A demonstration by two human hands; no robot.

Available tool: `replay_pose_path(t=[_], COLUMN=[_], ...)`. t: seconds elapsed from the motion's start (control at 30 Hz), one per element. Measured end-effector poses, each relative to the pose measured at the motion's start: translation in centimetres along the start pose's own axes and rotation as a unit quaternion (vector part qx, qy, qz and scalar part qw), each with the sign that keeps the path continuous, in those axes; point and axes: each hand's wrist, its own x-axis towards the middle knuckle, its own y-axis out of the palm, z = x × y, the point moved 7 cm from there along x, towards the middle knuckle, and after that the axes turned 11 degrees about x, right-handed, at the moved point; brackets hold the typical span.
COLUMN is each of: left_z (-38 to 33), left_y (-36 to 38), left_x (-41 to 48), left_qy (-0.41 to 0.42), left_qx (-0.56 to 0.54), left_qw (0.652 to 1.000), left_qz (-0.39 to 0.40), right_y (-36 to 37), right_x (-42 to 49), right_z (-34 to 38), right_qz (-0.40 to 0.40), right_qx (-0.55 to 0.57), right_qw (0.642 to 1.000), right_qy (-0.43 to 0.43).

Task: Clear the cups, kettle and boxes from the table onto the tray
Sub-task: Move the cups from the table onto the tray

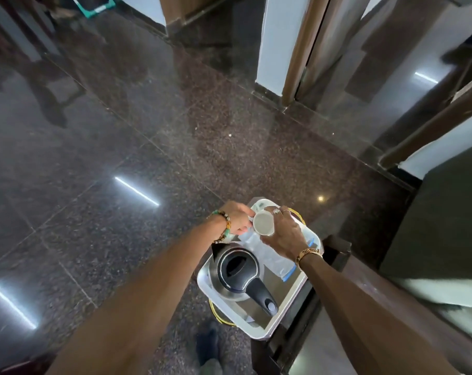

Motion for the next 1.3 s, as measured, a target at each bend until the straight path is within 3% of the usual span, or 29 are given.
replay_pose_path(t=[0.57, 0.9, 1.3], left_z=[6.9, 8.4, 8.8], left_y=[0.3, 1.1, 1.3], left_x=[6.8, 8.6, 8.4], left_qy=[-0.013, -0.05, -0.025], left_qx=[0.067, 0.009, 0.004], left_qw=[0.998, 0.998, 0.999], left_qz=[0.004, 0.039, 0.036], right_y=[6.6, 7.9, 8.6], right_x=[4.4, 5.4, 5.1], right_z=[-2.1, -3.1, -3.9], right_qz=[0.083, 0.061, 0.066], right_qx=[-0.089, -0.171, -0.205], right_qw=[0.993, 0.983, 0.976], right_qy=[-0.013, -0.027, -0.012])
